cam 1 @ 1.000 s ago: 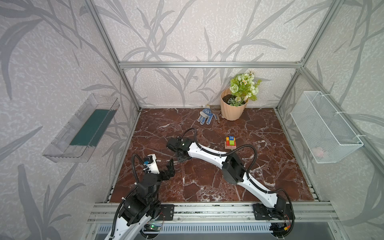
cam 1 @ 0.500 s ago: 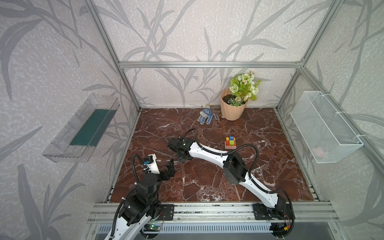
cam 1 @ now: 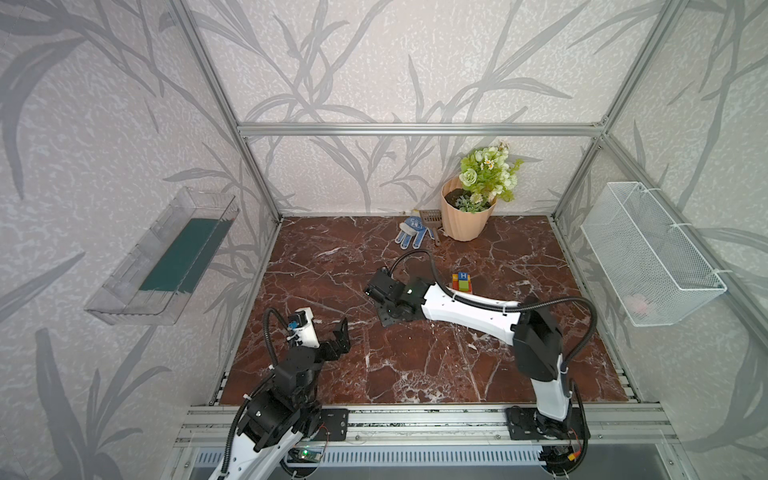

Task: Build the wood block tower
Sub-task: 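Lift the pink block with the right gripper and carry it to the stack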

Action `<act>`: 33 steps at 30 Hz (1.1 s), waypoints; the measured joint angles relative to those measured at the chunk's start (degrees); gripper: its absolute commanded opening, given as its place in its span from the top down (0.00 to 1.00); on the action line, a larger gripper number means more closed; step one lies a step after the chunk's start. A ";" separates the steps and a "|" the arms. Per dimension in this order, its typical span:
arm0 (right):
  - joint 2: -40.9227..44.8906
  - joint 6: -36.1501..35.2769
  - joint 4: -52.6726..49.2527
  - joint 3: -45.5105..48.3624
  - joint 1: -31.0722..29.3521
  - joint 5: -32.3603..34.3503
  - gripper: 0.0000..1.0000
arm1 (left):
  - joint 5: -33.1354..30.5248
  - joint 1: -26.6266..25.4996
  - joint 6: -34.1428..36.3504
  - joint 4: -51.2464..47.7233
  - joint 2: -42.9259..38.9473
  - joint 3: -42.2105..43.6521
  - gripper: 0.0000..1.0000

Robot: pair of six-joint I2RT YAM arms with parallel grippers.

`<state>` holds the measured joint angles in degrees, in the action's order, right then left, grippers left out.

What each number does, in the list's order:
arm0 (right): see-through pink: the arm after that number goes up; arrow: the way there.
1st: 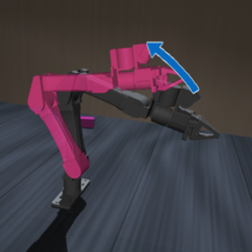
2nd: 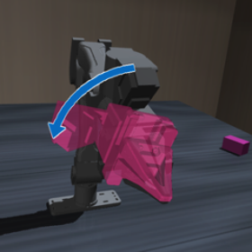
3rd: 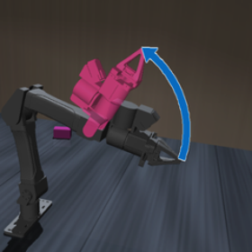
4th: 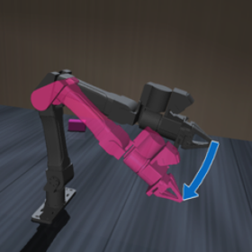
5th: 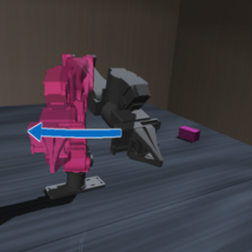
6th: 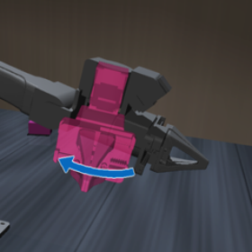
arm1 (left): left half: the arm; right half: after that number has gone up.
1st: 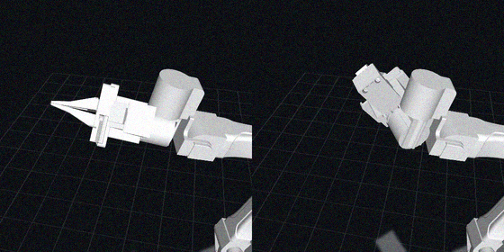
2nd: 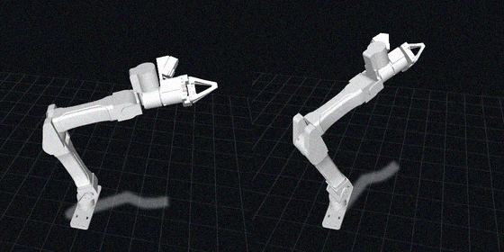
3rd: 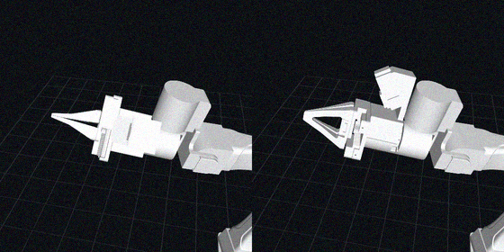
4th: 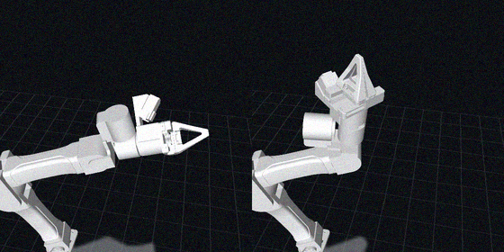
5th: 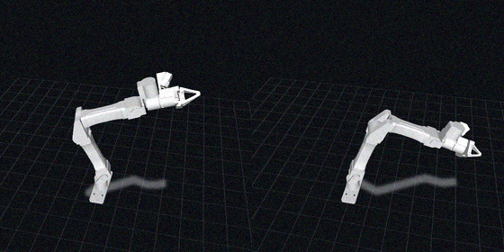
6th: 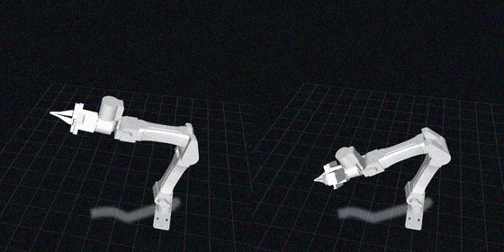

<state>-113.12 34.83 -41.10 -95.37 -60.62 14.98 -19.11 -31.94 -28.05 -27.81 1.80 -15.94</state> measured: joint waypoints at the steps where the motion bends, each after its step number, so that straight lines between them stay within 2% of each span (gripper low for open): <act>1: 2.03 0.00 1.31 2.12 0.07 0.70 0.91 | 0.04 0.00 0.00 0.07 0.07 0.00 0.01; 12: 20.74 -0.22 9.11 23.58 6.84 7.10 0.91 | 0.74 0.00 0.00 0.48 1.57 0.00 0.01; 19: 32.63 -1.27 10.49 28.44 9.42 10.84 0.91 | 1.09 0.00 0.02 0.94 1.66 0.00 0.01; 23: 37.31 -1.51 10.40 31.12 14.95 9.97 0.90 | 1.25 0.00 0.02 1.20 1.66 0.00 0.01; 33: 42.23 -2.10 9.09 34.12 25.49 6.36 0.87 | 1.46 0.00 0.09 1.40 1.66 0.00 0.01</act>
<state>-70.89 32.73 -32.01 -61.25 -35.14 21.34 -17.65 -31.94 -27.97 -26.41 3.46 -15.94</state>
